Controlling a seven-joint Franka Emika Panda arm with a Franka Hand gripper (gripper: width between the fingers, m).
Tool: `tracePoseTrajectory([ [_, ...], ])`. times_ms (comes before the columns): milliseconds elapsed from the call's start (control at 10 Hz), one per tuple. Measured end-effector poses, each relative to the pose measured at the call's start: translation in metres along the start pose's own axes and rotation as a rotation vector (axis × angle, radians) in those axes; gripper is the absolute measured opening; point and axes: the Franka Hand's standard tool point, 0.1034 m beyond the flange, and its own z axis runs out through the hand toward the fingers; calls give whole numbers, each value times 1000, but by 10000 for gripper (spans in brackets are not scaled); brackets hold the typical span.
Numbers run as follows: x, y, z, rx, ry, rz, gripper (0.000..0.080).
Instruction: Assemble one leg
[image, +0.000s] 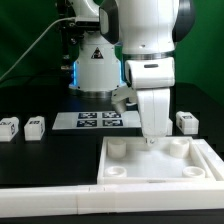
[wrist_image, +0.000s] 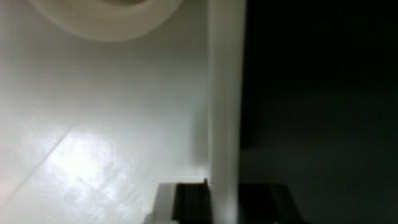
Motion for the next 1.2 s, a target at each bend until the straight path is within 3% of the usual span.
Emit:
tracePoseTrajectory([
  [400, 0, -1, 0, -3, -2, -16, 60],
  [500, -1, -1, 0, -2, -2, -15, 138],
  [600, -1, -1, 0, -2, -2, -15, 321],
  [700, -1, -1, 0, -2, -2, -15, 321],
  [800, -1, -1, 0, -2, -2, -14, 505],
  [900, -1, -1, 0, -2, -2, -14, 602],
  [1200, -2, -1, 0, -2, -2, -13, 647],
])
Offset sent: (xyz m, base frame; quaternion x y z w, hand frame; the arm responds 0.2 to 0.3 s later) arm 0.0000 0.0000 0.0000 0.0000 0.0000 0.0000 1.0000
